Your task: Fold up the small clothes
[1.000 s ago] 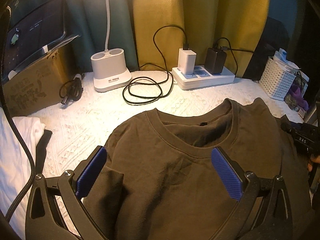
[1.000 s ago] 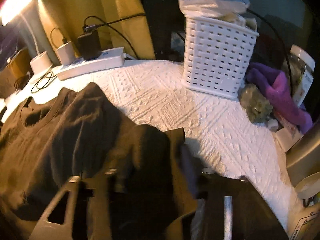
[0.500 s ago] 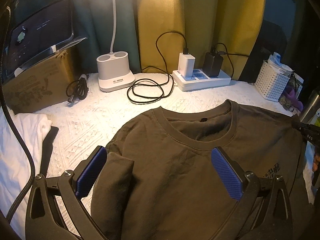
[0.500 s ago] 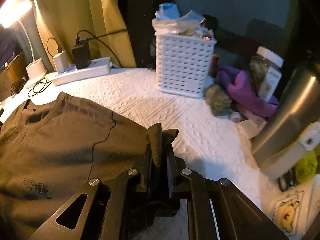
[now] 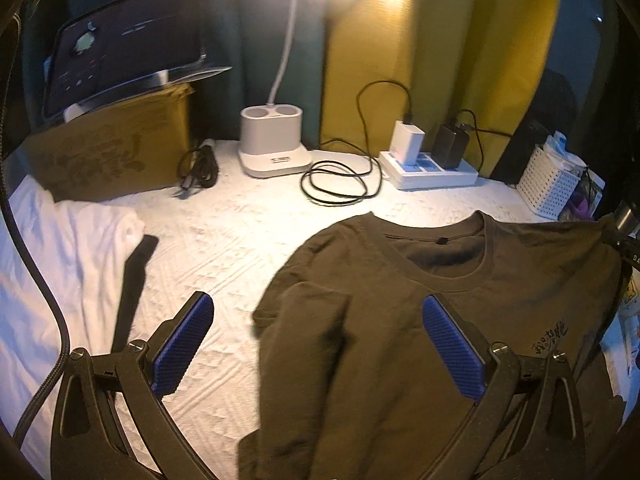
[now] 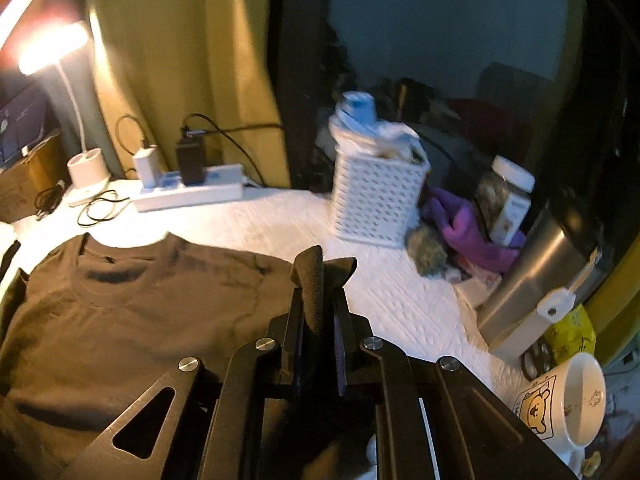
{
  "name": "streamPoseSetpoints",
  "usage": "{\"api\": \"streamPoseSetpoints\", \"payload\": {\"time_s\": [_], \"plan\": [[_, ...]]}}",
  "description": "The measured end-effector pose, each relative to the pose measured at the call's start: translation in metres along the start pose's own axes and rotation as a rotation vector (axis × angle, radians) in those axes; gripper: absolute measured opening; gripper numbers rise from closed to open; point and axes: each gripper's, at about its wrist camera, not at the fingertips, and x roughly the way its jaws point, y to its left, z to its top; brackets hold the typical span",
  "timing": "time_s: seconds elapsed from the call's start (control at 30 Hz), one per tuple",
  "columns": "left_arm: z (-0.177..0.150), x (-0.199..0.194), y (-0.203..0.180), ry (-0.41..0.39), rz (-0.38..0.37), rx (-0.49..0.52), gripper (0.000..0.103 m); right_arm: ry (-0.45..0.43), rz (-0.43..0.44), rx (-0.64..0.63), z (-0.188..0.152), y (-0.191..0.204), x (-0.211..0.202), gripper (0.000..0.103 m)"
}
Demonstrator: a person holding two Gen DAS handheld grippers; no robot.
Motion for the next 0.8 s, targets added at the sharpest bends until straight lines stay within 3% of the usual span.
{"api": "streamPoseSetpoints", "payload": {"time_s": [0.37,0.67,0.73,0.8], "plan": [[-0.011,-0.004,0.038,-0.008,-0.036,-0.061,0.103,0.039,0.035,-0.098,0.014,0.084,0.01,0.011],[-0.015,-0.003,0.048,-0.003,-0.065,-0.074,0.103,0.197,0.042,-0.127,-0.004,0.124,0.066,0.014],[-0.016,-0.004,0.047,-0.002,-0.068,-0.072,0.103,0.227,0.075,-0.131,-0.011,0.128,0.073,0.03],[-0.016,-0.005,0.046,-0.001,-0.07,-0.07,0.103,0.218,0.113,-0.108,-0.015,0.129,0.07,0.093]]}}
